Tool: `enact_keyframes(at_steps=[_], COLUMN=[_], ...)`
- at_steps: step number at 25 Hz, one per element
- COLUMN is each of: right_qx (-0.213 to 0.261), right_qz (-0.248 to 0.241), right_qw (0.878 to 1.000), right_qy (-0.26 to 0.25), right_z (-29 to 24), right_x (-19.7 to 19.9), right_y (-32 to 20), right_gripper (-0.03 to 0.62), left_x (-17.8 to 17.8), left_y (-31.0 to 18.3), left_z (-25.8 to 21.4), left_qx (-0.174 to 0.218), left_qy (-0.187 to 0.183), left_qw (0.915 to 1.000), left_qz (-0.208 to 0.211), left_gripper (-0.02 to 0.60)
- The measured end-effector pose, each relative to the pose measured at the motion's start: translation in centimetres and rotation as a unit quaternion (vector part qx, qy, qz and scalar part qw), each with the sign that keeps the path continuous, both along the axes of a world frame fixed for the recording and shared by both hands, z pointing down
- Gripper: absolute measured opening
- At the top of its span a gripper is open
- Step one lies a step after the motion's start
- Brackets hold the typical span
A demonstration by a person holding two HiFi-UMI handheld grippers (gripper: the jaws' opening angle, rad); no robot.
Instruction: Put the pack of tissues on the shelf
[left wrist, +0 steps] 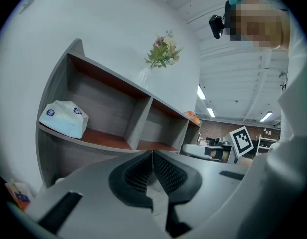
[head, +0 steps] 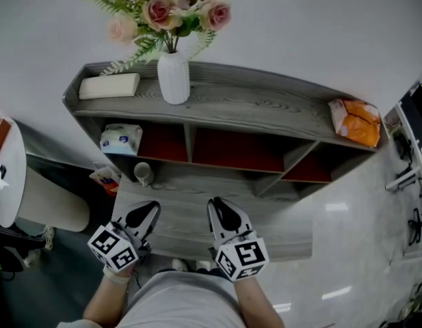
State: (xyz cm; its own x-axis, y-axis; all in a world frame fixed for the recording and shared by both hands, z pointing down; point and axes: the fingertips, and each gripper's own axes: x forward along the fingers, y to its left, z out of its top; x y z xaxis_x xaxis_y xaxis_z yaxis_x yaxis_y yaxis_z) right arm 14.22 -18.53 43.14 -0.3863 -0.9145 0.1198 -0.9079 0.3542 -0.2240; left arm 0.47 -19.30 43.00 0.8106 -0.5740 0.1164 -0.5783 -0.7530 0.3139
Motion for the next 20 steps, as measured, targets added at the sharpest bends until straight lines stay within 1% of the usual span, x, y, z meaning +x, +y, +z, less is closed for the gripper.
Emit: enact_keyframes(at_steps=[5,9,12,20], right_qx=[-0.004,-0.002,-0.003,-0.006], right_qz=[-0.007,-0.012,-0.013,-0.011], right_qw=[1.000,1.000,1.000,1.000], right_qy=[-0.003,0.011,0.007,0.010], right_z=[0.5,0.6,0.7,1.2], right_x=[-0.3,-0.7,-0.9,-1.2], right_y=[0.1,0.2,0.0,-0.2], right_gripper=[0.049,0.049,0.049,0.049], left_x=[0.1,0.0,-0.2,-1.5], left_y=[0.1,0.2,0.2,0.1], left_z=[0.2,0.4,0.5,0.9], left_qx=[-0.001,-0.004,-0.006,-0.009], left_qy=[-0.001,0.000,-0.001,-0.004], left_qw=[1.0000,1.0000,1.0000,0.9999], left_qz=[0.001,-0.002,-0.002,-0.013], left_gripper=[0.017,0.017,0.017,0.017])
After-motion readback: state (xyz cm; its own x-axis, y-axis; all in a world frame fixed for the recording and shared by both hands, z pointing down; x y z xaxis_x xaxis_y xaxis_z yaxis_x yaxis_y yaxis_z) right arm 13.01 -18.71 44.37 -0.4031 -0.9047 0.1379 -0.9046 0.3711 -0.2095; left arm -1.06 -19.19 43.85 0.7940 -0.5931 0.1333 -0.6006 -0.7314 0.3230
